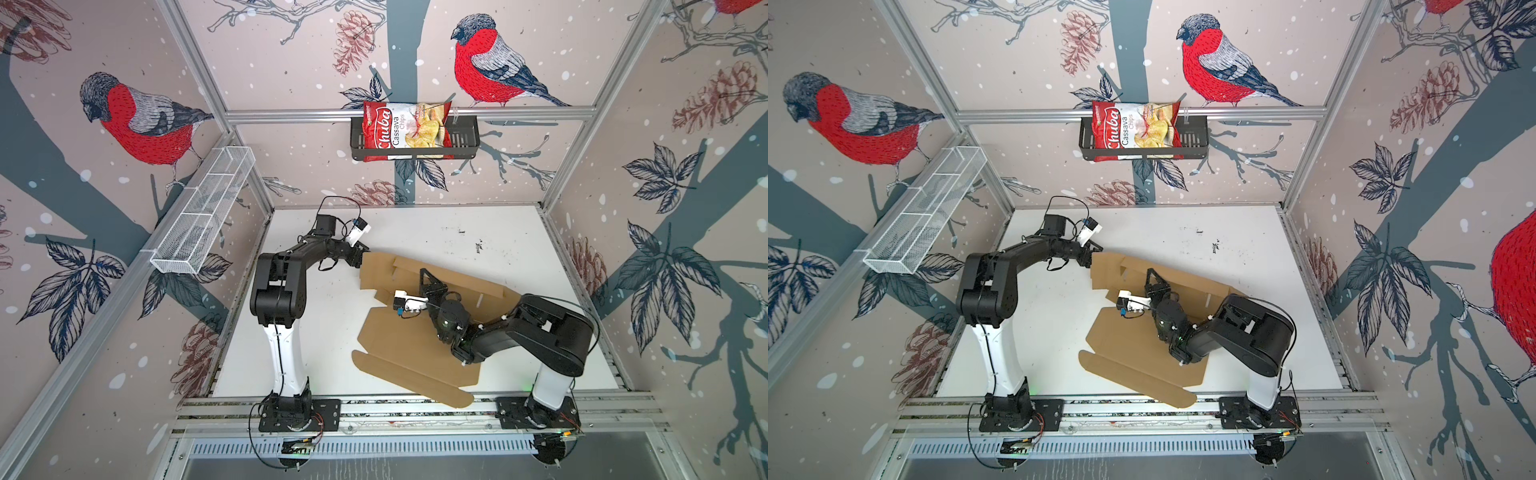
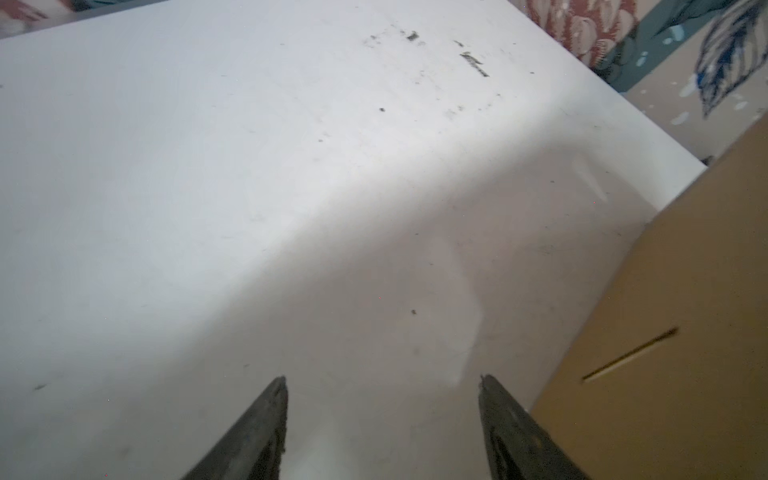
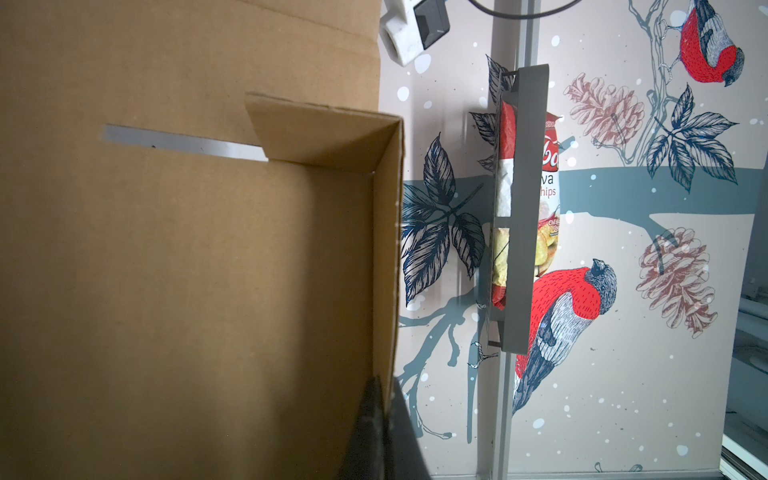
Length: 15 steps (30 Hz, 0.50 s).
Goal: Fold the paper box
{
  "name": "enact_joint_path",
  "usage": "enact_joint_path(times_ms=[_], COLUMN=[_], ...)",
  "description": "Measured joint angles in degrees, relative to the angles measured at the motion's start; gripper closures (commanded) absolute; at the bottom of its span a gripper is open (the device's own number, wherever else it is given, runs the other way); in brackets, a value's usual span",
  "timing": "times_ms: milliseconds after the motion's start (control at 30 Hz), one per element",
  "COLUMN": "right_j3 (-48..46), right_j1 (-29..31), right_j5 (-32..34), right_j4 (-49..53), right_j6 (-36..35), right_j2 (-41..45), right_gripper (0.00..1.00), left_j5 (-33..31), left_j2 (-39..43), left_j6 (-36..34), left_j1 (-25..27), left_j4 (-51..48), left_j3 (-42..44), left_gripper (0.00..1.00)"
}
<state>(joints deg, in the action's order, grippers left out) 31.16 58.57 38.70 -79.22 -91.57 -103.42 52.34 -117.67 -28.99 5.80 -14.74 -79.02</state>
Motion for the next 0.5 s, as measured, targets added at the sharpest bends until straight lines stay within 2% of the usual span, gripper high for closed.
enact_joint_path(times_ms=[167,367,500], right_j3=[0.13,0.13,0.37], right_j1=[-0.24,-0.35,-0.33], right_j5=[-0.02,-0.15,-0.13], right_j4=[-0.02,-0.04,-0.02], right_j6=[0.00,0.02,0.00], right_j2=[-0.17,-0.22,-0.22], right_gripper=[1.00,1.00,1.00], left_j5=[3.13,2.10,0.52], left_j2=[5.49,11.41,13.09], left_j6=[-1.66,-1.79,-1.29], left_j1=[0.24,1.27,4.52], left_j4=[-2.05,-0.46,0.02], left_j3=[6.40,11.15,11.93], left_gripper=[0.28,0.27,0.26])
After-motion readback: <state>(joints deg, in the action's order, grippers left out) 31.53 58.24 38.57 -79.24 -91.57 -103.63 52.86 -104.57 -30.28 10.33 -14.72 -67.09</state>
